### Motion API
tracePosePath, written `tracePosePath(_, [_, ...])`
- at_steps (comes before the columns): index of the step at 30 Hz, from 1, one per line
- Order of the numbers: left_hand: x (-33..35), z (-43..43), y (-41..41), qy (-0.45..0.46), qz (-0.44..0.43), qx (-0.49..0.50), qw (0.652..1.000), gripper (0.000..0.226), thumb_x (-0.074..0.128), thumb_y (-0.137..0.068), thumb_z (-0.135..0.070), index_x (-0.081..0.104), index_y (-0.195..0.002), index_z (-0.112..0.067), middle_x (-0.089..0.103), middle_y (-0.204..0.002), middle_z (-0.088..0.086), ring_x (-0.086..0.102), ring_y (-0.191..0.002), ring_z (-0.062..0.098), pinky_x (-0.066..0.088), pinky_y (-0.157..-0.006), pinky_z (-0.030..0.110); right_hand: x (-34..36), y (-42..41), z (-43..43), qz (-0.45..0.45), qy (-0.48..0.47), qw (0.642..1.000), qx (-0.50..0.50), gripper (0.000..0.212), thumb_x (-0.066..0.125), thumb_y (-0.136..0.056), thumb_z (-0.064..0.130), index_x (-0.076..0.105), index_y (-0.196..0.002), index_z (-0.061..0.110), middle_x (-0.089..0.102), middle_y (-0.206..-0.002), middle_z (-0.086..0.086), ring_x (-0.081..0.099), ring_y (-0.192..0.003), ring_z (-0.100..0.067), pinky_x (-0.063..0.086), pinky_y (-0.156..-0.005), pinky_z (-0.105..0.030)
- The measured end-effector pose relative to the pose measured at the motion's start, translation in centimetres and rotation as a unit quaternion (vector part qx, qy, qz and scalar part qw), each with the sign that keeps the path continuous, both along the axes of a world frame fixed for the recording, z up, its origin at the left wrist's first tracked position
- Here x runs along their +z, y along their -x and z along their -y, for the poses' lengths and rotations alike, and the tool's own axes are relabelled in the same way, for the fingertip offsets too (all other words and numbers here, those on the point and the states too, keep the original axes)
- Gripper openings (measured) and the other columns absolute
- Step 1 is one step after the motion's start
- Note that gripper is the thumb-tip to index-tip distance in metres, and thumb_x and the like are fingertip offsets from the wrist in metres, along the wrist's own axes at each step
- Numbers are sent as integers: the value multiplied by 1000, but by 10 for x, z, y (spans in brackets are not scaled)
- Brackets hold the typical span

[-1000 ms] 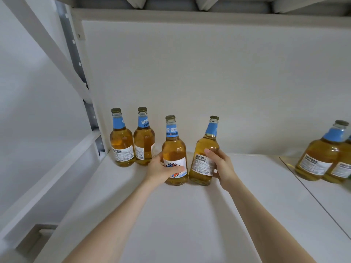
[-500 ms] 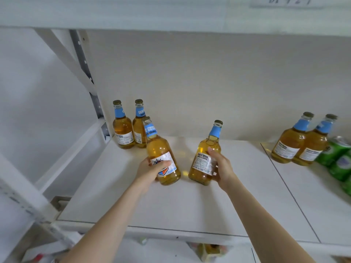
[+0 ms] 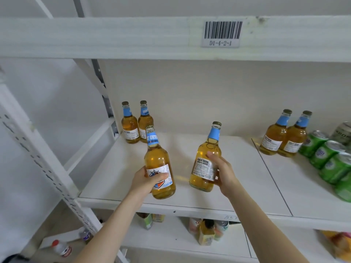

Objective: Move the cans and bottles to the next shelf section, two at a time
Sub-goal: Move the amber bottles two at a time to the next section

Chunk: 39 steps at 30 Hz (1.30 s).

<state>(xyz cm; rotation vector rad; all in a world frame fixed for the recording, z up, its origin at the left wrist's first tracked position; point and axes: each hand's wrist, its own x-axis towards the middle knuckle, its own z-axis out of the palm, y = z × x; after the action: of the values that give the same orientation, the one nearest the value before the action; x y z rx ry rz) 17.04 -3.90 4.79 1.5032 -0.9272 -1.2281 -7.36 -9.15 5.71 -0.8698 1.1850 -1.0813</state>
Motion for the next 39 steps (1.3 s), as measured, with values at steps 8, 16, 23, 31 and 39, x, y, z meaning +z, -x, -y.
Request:
tracePosePath(8, [8, -55, 13, 10, 25, -45, 999, 31, 82, -77, -20, 65, -102, -26, 73, -95, -7, 70, -85, 13, 54, -61, 23, 5, 19, -69, -7, 12, 999, -42, 48, 71, -83, 43, 62, -122, 16, 73, -109, -9, 69, -102, -28, 56, -86, -43])
tracePosePath(16, [13, -94, 56, 19, 35, -93, 995, 27, 80, -79, -22, 62, -96, -32, 71, -94, -8, 69, -87, 13, 55, -67, 25, 5, 61, -128, -16, 6, 997, -81, 56, 71, -83, 45, 58, -128, 15, 71, -112, -9, 67, -104, -28, 54, -80, -39])
tracePosePath(23, [20, -105, 126, 31, 32, -122, 991, 27, 81, -78, -20, 64, -97, -29, 72, -92, -8, 70, -86, 13, 55, -64, 23, 13, 129, -155, -6, 9, 994, -108, 56, 71, -83, 43, 58, -129, 14, 71, -109, -9, 69, -98, -26, 53, -68, -32])
tracePosePath(31, [16, -108, 241, 9, 16, -172, 985, 42, 87, -69, -23, 68, -107, -20, 77, -98, 2, 73, -92, 23, 59, -85, 42, 18, 242, -162, -30, 17, 994, -106, 53, 73, -81, 42, 59, -126, 16, 72, -110, -10, 69, -100, -28, 56, -80, -41])
tracePosePath(39, [10, -69, 335, 3, 44, -206, 978, 42, 86, -72, -23, 67, -109, -24, 75, -104, 0, 72, -96, 21, 58, -89, 44, 9, 332, -133, -37, 20, 992, -116, 50, 76, -81, 34, 60, -125, 16, 73, -109, -9, 69, -100, -28, 55, -85, -42])
